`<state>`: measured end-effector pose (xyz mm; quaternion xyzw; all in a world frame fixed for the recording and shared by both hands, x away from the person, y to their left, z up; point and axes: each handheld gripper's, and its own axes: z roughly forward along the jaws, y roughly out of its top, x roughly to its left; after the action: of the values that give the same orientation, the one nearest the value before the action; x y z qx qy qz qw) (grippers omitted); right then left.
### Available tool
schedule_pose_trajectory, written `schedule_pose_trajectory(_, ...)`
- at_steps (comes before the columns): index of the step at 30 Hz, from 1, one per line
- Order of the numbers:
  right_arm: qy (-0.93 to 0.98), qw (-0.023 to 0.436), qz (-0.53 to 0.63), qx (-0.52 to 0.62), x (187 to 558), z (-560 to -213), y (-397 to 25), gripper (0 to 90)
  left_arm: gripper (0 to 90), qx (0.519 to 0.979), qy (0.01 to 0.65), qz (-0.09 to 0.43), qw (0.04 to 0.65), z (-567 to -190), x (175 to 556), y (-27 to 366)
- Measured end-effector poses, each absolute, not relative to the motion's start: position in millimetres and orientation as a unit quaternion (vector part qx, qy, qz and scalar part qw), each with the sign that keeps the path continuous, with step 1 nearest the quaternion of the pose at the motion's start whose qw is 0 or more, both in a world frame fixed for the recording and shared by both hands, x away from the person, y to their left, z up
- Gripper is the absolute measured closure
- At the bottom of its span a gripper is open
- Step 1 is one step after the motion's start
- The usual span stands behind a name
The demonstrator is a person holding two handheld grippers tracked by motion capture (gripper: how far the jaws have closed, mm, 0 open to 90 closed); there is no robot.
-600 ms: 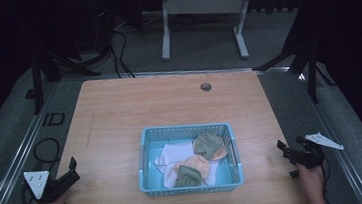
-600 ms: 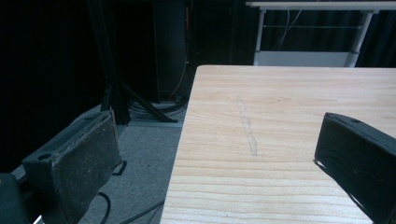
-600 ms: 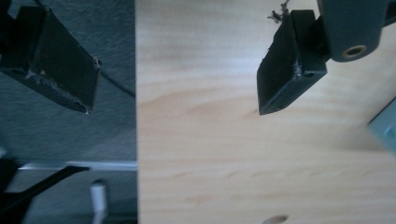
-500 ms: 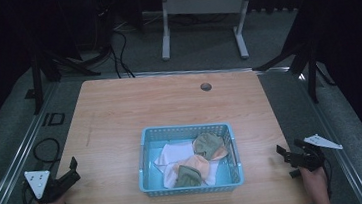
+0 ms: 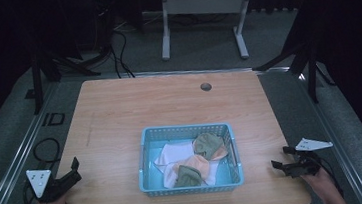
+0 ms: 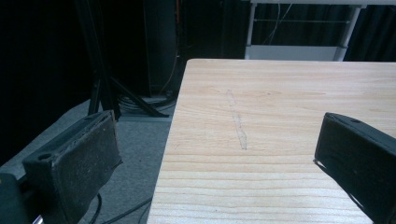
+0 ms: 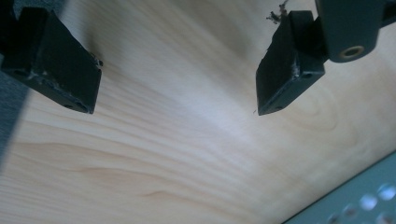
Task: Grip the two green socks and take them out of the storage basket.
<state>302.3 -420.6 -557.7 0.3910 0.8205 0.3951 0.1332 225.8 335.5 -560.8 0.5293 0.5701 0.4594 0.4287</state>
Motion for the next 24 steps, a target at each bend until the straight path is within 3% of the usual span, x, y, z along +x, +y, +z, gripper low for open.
schedule_pose_trajectory(10,0.85,0.125,0.379,0.343,306.9,-536.8,-401.7,14.2,0.4,0.529,0.572,0.457,0.429,-560.8,226.3,336.0)
schedule_pose_trajectory(24,0.878,0.079,0.375,0.286,309.8,-487.1,-366.2,14.3,0.4,0.533,0.568,0.454,0.432,-560.9,227.0,335.8)
